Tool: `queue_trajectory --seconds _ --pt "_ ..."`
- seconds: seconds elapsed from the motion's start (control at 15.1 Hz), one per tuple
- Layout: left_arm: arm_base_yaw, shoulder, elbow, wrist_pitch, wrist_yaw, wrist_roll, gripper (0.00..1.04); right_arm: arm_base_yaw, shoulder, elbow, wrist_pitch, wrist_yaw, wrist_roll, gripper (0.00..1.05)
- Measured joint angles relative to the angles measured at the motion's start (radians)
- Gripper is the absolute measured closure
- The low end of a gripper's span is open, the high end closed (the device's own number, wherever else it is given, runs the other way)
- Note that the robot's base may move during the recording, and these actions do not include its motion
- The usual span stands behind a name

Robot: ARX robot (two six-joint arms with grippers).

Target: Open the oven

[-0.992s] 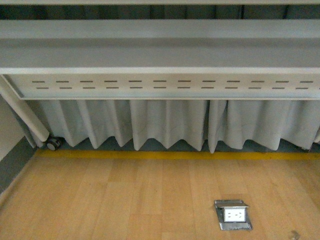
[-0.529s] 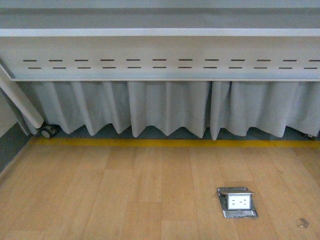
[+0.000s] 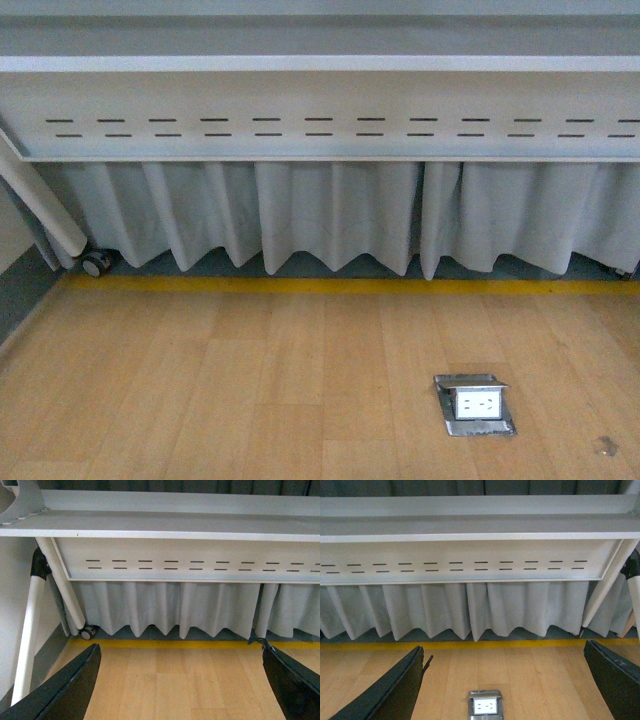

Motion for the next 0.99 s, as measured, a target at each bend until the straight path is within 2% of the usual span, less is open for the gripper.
queue_trajectory --seconds 0.99 --pt "0.0 0.0 0.0 0.0 0.0 0.0 0.07 0.0 0.0 0.0 0.0 0.0 0.0 0.06"
